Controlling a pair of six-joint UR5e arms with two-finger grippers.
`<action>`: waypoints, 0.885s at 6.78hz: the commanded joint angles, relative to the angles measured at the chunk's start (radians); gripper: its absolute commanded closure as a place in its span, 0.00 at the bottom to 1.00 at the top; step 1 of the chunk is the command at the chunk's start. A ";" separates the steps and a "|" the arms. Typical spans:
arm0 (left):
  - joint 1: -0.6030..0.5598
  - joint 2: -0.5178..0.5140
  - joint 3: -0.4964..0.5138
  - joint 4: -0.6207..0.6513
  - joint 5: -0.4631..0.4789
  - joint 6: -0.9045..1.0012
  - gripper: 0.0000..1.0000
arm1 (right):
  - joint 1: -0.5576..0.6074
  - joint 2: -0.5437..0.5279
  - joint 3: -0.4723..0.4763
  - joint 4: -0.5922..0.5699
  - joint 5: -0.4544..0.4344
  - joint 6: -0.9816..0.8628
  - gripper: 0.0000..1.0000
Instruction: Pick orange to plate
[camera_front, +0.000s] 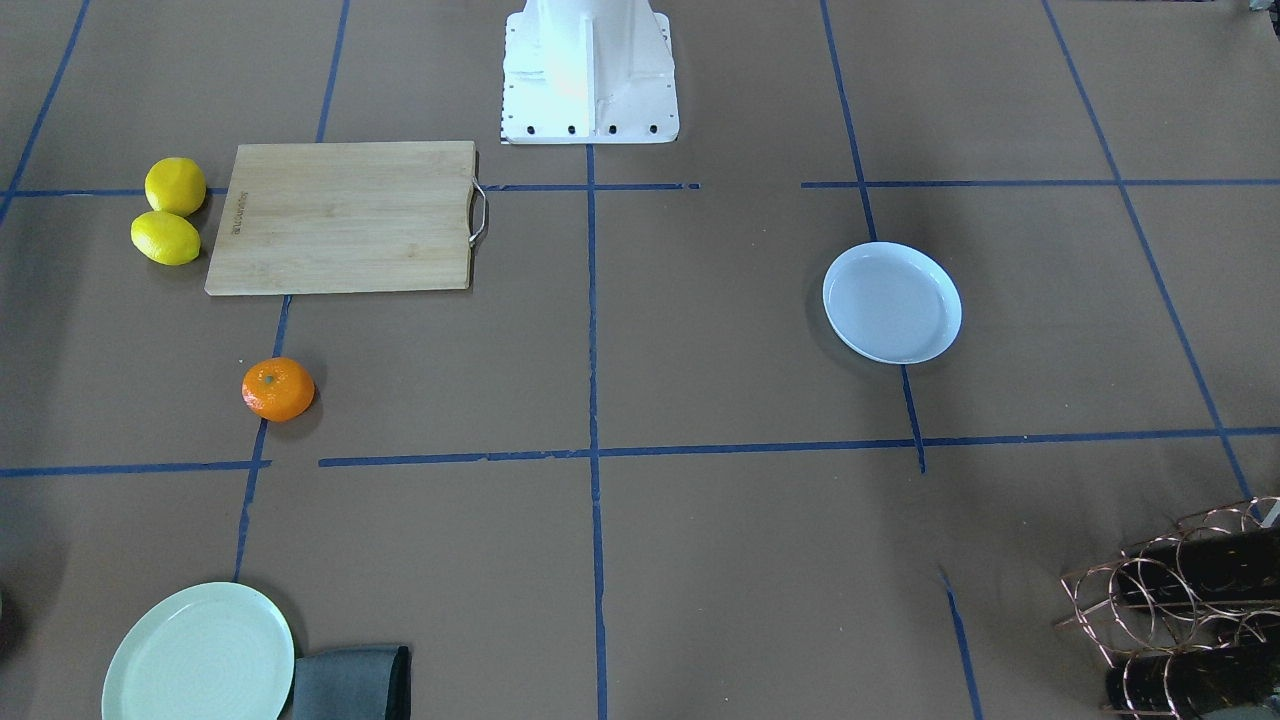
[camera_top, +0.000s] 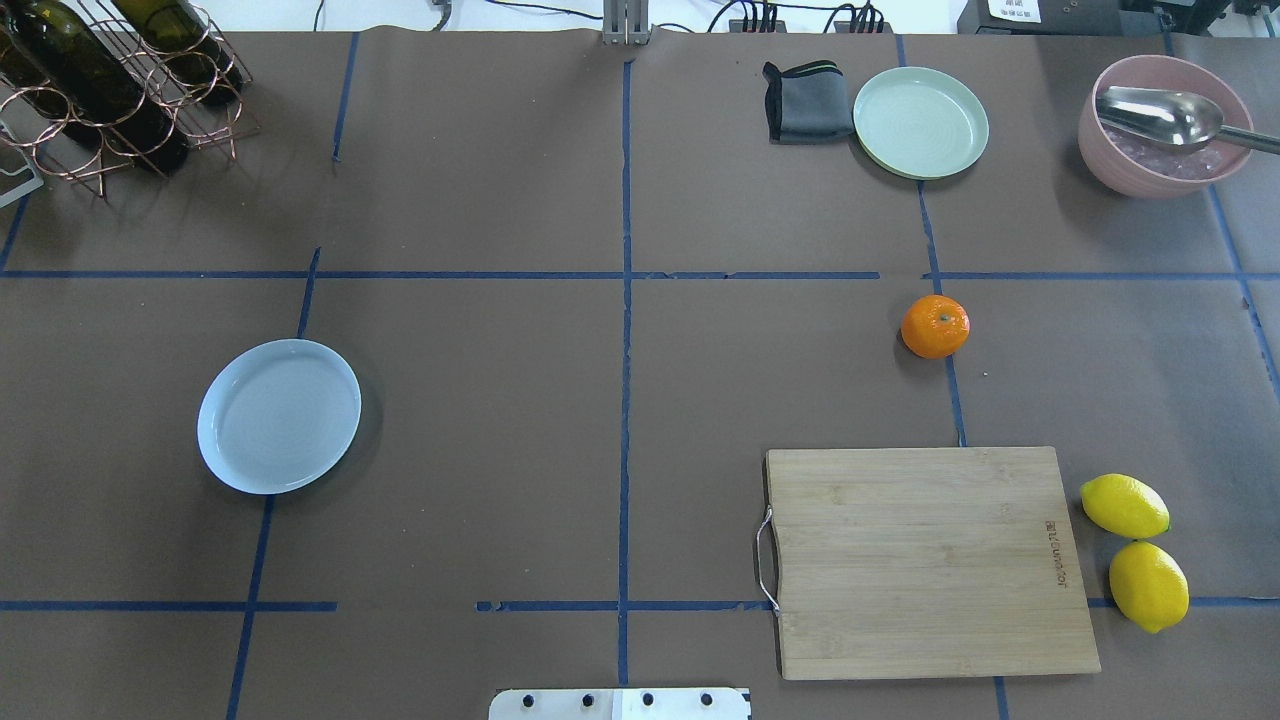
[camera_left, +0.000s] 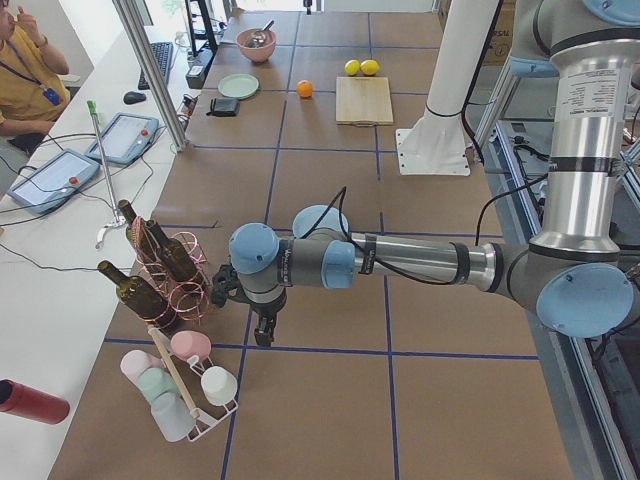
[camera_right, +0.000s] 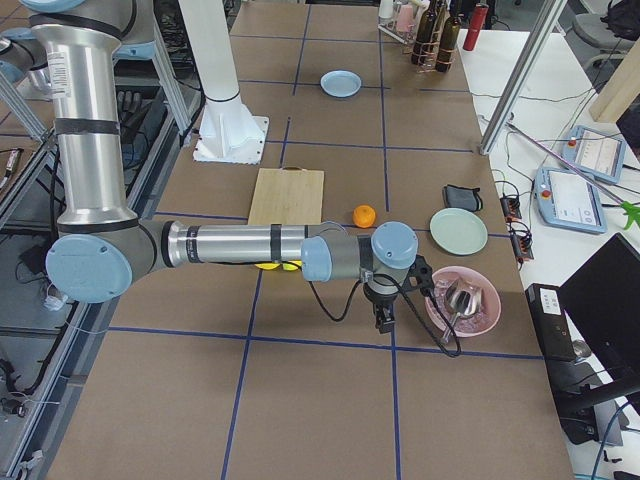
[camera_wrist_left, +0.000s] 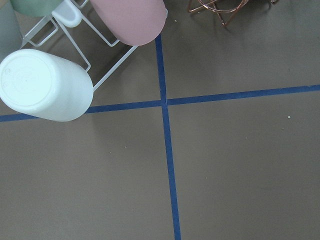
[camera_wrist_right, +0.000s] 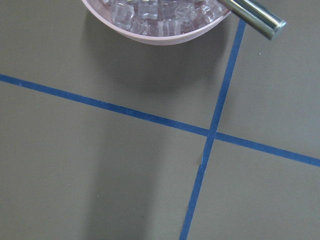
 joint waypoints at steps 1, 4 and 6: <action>0.000 -0.004 -0.016 0.008 -0.002 0.006 0.00 | 0.000 0.001 -0.001 0.001 -0.012 0.001 0.00; -0.004 0.001 -0.050 -0.018 0.000 -0.008 0.00 | 0.000 -0.005 -0.001 0.004 -0.006 0.004 0.00; 0.075 0.002 -0.051 -0.168 -0.010 -0.017 0.00 | -0.006 -0.002 0.000 0.005 -0.003 0.005 0.00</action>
